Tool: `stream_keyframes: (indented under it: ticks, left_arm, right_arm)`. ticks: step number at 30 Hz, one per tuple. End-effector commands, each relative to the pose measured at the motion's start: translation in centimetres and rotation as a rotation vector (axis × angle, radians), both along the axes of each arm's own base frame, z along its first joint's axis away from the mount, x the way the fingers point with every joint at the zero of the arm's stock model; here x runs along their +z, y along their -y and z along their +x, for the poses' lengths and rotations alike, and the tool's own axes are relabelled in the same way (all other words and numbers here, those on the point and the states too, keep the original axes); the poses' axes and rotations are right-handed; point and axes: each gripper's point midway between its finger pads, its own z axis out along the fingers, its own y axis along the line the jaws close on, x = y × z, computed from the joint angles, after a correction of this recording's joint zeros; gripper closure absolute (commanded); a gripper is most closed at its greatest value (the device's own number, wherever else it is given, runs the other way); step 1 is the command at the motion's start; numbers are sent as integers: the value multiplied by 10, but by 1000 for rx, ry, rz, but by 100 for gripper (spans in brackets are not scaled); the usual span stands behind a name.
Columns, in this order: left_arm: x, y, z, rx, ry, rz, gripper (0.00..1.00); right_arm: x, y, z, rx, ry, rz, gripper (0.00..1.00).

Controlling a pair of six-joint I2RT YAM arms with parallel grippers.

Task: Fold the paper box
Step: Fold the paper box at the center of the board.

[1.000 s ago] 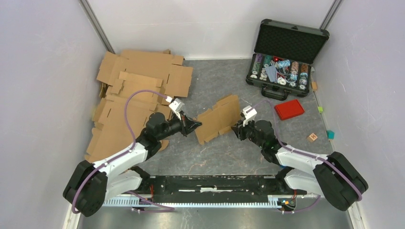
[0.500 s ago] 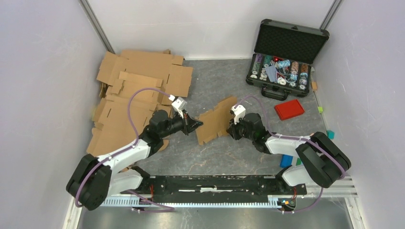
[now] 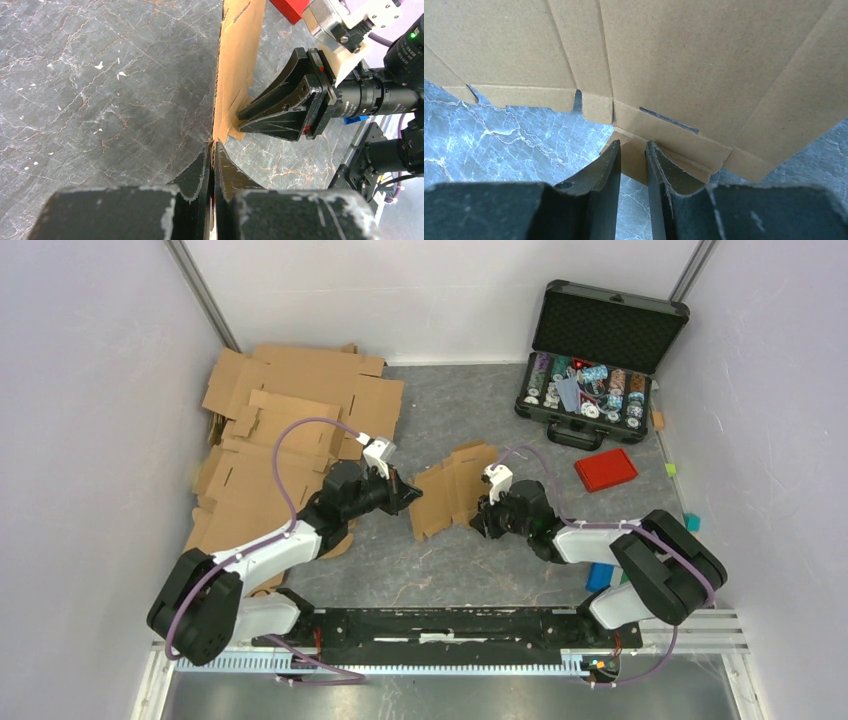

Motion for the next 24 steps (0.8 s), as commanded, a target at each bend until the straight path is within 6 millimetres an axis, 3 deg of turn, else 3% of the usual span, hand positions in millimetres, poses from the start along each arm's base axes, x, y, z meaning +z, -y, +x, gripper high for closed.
stream_keyframes:
  ticks: [1,6,11,18,24]
  left_arm:
    - [10,2,6,10,23,11,98]
    - [10,0,9,30,1,20,98]
    - [12,12,9,40,-142,-24,98]
    - [10,5,11,146,-241,-35,98]
    - [16,19,-10,73,-71,58,98]
  right_arm:
    - [-4,-3,-6,-10,-45,38,69]
    - [-8,3,-14,-28,-54,47,71]
    - [-18,6,-17,-26,-75,23,76]
    - [-18,5,-19,-22,-77,32,78]
    - [-18,7,-23,-21,-78,36,79]
